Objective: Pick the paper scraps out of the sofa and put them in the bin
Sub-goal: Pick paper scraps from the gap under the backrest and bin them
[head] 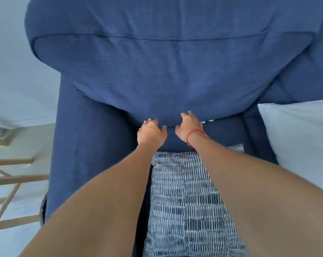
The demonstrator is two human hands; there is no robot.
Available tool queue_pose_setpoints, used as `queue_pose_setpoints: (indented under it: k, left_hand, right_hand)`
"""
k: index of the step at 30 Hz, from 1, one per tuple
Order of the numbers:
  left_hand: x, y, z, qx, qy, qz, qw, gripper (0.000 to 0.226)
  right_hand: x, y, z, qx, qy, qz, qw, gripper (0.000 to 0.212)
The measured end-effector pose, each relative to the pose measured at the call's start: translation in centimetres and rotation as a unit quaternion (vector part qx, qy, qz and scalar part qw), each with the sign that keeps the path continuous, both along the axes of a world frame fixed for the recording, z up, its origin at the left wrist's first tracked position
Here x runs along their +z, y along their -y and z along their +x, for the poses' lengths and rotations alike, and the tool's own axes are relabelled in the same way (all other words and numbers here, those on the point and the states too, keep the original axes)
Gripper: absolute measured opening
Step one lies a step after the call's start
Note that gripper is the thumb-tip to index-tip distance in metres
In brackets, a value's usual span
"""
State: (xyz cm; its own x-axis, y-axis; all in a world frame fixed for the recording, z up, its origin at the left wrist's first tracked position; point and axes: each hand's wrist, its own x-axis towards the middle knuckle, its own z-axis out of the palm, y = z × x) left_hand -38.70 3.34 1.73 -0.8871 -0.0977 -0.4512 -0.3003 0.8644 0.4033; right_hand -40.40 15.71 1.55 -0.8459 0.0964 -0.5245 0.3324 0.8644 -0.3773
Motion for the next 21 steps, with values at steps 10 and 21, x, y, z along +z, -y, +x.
queue_pose_setpoints:
  k: [10,21]
  left_hand:
    - [-8.4,-12.2,-2.5,-0.079,0.103,0.047,0.99,0.049]
    - [-16.5,-17.1,-7.1,-0.211,0.179,0.002,0.961,0.083]
  right_hand:
    - [-8.3,-11.5,-1.1,-0.08,0.049,-0.026,0.995,0.049]
    - [-15.1,-16.0,-4.2,-0.034,0.119,-0.064,0.99,0.081]
